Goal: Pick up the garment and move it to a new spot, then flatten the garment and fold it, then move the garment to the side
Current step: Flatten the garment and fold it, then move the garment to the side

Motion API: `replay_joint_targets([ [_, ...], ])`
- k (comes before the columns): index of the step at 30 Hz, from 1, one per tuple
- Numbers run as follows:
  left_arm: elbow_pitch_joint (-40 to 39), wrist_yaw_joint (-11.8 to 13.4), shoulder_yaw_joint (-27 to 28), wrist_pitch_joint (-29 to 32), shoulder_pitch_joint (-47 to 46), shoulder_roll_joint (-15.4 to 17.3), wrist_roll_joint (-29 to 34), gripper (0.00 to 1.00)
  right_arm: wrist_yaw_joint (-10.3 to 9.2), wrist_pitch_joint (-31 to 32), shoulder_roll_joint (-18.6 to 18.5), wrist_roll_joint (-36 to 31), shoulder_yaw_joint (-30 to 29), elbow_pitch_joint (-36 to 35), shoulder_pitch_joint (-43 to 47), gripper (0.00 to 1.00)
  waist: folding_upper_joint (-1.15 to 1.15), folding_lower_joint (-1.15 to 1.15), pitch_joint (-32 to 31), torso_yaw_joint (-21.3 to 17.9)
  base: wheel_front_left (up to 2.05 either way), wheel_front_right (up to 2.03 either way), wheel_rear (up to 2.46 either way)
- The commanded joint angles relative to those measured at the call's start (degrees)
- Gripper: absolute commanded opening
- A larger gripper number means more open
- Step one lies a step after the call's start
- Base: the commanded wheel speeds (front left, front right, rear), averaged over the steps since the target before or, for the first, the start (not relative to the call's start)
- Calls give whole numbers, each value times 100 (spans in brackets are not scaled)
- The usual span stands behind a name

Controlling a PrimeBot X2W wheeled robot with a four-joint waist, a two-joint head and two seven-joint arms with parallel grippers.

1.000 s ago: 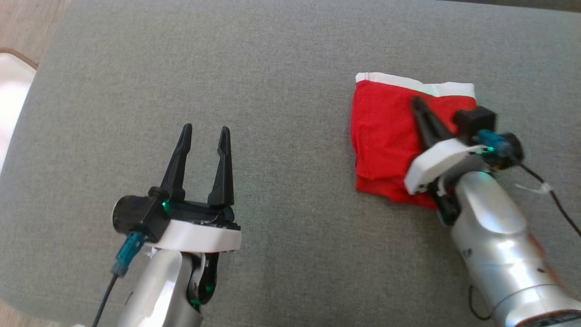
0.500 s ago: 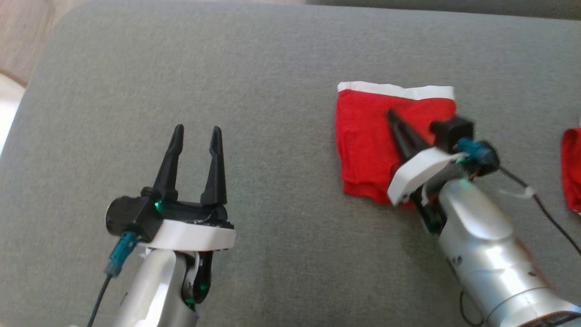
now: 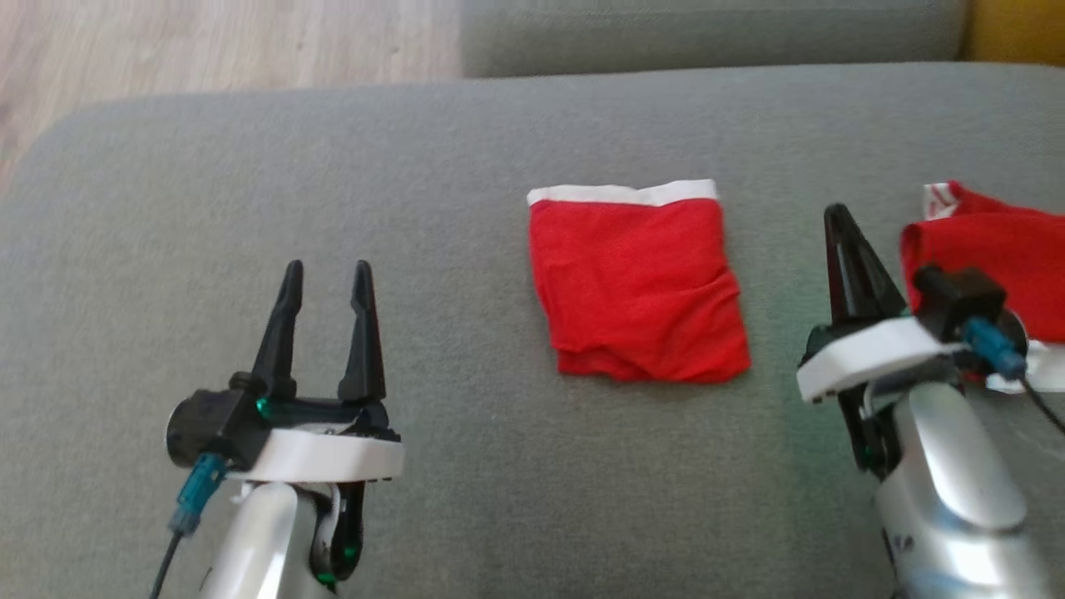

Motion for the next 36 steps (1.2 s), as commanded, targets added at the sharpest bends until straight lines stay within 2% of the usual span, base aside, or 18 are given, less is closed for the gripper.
replay_joint_targets([
  [1,-181,-31,242,-37,-39,38,56,100,-5,-64,112,-80,75,-302,56,0,0,1,-133,-135,0,0,0],
  [3,-167,-42,252,-37,22,38,43,100,-5,-64,164,-183,-44,-436,272,0,0,1,-196,-188,0,0,0],
  [4,-159,-48,257,-37,60,38,41,100,-5,-64,194,-216,-120,-524,370,42,0,1,-221,-211,0,0,0],
  [5,-151,-50,265,-37,99,38,37,100,-5,-64,223,-240,-178,-613,469,100,0,1,-240,-231,0,0,0],
  [12,-96,-61,298,-37,318,38,20,100,-5,-64,291,-199,-213,-986,974,100,0,1,-331,-303,0,0,0],
  [22,-91,-76,245,-37,303,38,23,100,-5,-64,294,-144,-234,-1073,1012,100,0,1,-313,-259,0,0,0],
  [30,-116,-83,120,-37,152,38,-6,100,-5,241,294,-303,-212,-828,716,100,0,1,-56,-24,0,0,0],
  [36,-100,-79,-40,-37,6,38,-36,100,-5,738,295,-208,-67,-287,217,100,0,1,251,224,0,0,0],
])
